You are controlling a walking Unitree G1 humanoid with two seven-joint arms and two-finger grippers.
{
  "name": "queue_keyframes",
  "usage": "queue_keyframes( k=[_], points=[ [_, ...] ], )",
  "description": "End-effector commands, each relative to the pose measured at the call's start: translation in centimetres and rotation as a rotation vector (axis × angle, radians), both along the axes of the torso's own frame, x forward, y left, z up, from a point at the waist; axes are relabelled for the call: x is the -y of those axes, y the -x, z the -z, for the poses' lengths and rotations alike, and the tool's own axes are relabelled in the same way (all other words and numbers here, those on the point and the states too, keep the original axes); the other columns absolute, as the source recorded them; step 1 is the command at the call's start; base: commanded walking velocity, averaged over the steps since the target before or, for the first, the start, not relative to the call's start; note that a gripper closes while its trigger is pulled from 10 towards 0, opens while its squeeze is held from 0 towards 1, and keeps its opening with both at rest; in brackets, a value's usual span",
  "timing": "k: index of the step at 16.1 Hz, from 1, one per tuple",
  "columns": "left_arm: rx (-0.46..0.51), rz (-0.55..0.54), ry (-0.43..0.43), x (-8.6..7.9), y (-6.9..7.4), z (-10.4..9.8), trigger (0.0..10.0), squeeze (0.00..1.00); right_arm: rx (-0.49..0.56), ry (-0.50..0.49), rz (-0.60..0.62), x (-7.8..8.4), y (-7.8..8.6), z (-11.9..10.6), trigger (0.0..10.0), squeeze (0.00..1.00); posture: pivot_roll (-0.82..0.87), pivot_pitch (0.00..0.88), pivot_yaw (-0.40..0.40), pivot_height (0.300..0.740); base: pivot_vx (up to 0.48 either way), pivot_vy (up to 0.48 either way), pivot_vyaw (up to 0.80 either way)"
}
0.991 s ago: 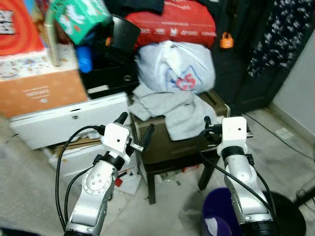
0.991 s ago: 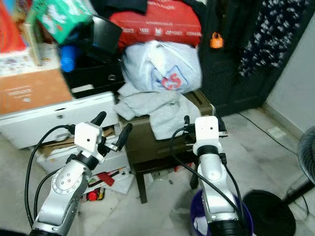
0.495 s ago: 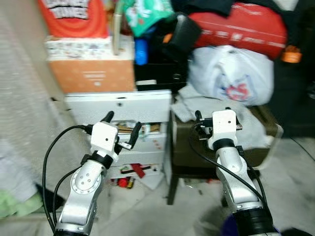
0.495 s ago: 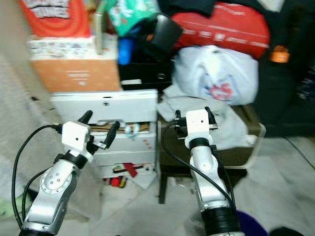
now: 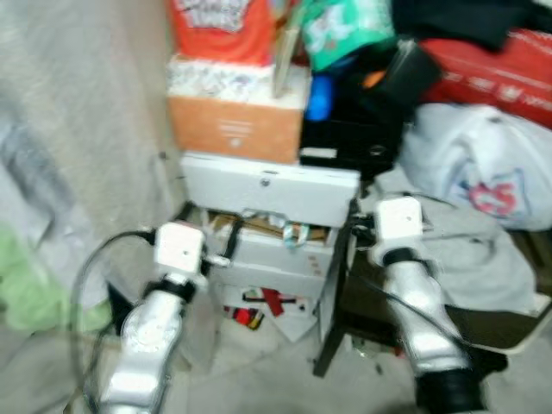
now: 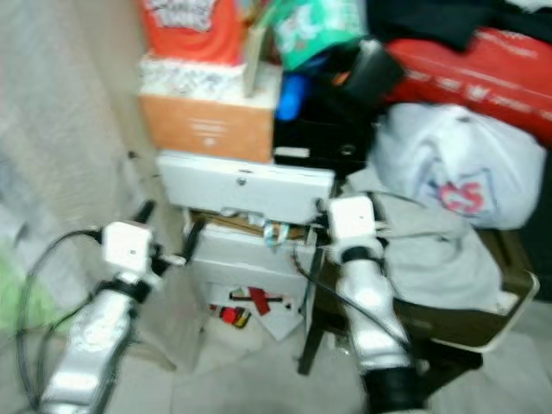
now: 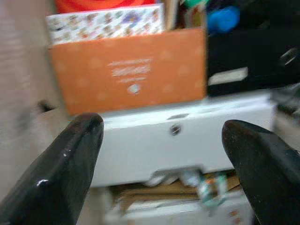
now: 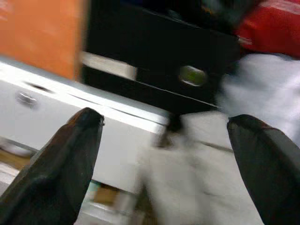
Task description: Clean up the room
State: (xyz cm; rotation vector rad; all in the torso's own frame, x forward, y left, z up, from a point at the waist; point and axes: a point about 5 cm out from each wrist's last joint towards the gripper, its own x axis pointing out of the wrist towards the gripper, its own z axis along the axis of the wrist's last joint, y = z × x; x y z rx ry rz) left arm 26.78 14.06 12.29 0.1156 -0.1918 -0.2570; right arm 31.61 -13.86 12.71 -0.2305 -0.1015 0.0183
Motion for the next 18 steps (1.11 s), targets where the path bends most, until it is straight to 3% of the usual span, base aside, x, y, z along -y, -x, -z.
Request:
queue_keyframes(
  k=[1,5,10,12,18],
  points=[
    [0.014,0.037,-0.002,0.8,0.2,-0.3,10.0,0.0,0.009,0.008,0.026,0.6,0.3,-0.1,10.0,0.0,-0.03,0.0,-0.019,0.74,0.0,0.0,0.8],
    [0.0,0.054,-0.004,0.9,0.5,-0.2,10.0,0.0,-0.019,0.002,0.02,0.7,1.4,1.1,10.0,0.0,-0.02,0.0,-0.012,0.74,0.0,0.0,0.8],
    [-0.045,0.004,0.012,0.2,2.4,0.2,10.0,0.0,-0.03,0.006,0.005,0.4,1.8,1.2,10.0,0.0,-0.01,0.076,-0.018,0.74,0.0,0.0,0.8],
    [-0.059,0.048,0.01,1.0,3.0,0.2,10.0,0.0,-0.06,0.004,0.032,0.8,2.5,1.9,10.0,0.0,-0.02,0.098,-0.019,0.74,0.0,0.0,0.8],
    [-0.063,0.026,0.013,0.9,2.6,-0.1,10.0,0.0,-0.055,0.002,0.0,0.0,2.3,1.3,10.0,0.0,-0.02,0.107,-0.031,0.74,0.0,0.0,0.8]
  ],
)
